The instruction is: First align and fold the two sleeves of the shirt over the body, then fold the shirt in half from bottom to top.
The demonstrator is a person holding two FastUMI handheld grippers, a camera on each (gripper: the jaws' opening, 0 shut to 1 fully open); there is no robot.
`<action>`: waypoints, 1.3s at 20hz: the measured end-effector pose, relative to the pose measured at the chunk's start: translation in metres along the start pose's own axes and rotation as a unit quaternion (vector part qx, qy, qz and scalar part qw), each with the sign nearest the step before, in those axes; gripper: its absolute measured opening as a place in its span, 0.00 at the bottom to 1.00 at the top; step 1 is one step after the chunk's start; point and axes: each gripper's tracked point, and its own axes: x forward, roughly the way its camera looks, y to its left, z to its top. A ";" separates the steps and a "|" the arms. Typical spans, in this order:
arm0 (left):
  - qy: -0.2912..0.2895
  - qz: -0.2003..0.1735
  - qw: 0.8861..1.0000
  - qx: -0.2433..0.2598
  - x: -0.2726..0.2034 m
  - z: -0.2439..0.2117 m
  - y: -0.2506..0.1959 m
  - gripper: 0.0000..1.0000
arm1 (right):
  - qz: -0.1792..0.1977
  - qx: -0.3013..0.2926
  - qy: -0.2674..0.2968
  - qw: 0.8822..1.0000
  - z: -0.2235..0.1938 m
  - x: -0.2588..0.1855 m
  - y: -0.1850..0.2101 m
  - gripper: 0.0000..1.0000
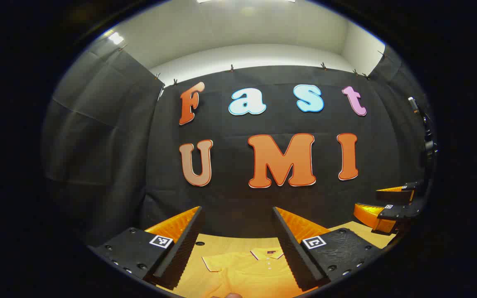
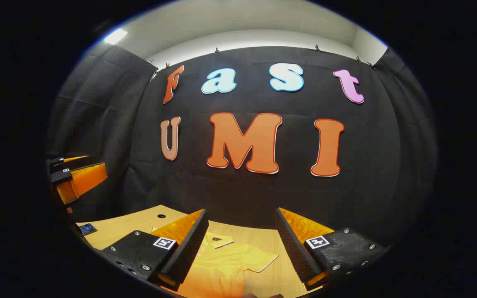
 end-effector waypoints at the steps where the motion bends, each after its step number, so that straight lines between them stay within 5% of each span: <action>1: 0.001 -0.007 1.000 0.003 0.005 -0.002 -0.001 0.98 | -0.003 0.005 0.004 1.000 -0.003 0.002 0.000 0.98; 13: 0.003 -0.063 0.998 0.012 0.043 -0.011 0.021 0.97 | -0.091 0.002 0.056 0.994 -0.035 0.022 -0.013 0.98; 26: -0.007 -0.055 0.998 0.021 0.050 -0.007 0.028 0.97 | -0.086 0.005 0.082 0.993 -0.054 0.047 -0.011 0.98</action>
